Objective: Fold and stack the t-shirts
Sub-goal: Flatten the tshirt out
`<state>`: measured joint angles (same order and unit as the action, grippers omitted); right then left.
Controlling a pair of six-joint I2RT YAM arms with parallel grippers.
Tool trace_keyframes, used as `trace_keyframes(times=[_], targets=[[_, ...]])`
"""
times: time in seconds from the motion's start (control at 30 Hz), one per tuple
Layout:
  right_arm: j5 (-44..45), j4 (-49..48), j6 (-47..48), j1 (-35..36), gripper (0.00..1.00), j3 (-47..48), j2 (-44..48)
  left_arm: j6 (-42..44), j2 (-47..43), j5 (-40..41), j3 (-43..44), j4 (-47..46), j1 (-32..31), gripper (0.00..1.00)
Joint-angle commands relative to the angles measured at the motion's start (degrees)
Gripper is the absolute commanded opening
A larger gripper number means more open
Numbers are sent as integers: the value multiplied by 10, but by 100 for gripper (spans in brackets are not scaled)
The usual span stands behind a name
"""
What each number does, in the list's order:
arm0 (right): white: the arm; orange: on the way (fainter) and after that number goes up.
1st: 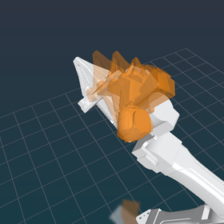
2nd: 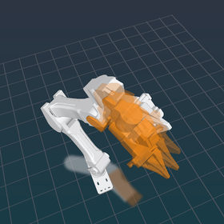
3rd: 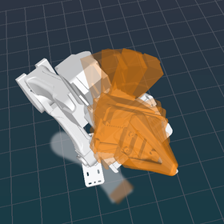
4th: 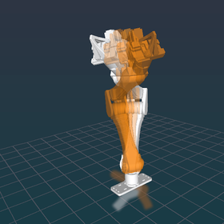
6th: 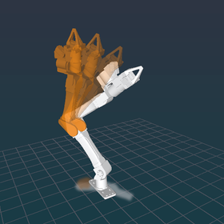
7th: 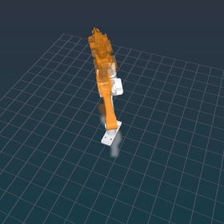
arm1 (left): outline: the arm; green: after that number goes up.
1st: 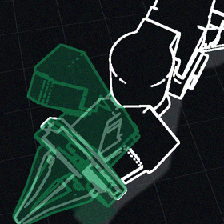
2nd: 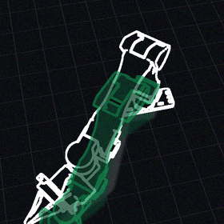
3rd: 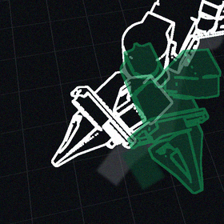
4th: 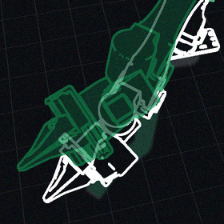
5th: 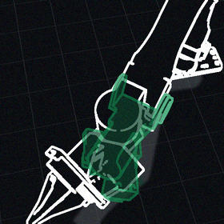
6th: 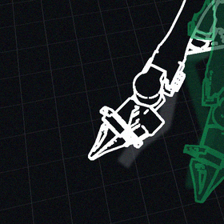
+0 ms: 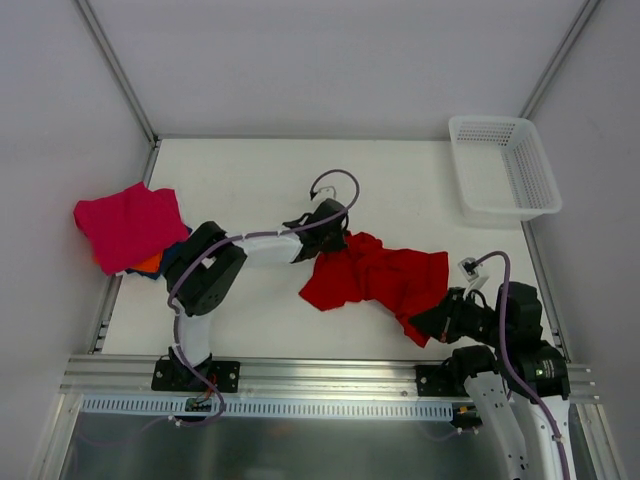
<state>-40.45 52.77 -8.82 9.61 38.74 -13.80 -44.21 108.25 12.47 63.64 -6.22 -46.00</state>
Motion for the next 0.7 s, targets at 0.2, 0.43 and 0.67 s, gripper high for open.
trace_keyframes(times=[0.2,0.43,0.67], targets=[[-34,-6,33,1,2,1,-9,105,190,3,374,106,57,0],[-44,-5,42,0,2,-9,-11,119,286,-7,591,190,100,0],[-111,-43,56,0,11,-38,-17,95,92,33,366,187,81,0]])
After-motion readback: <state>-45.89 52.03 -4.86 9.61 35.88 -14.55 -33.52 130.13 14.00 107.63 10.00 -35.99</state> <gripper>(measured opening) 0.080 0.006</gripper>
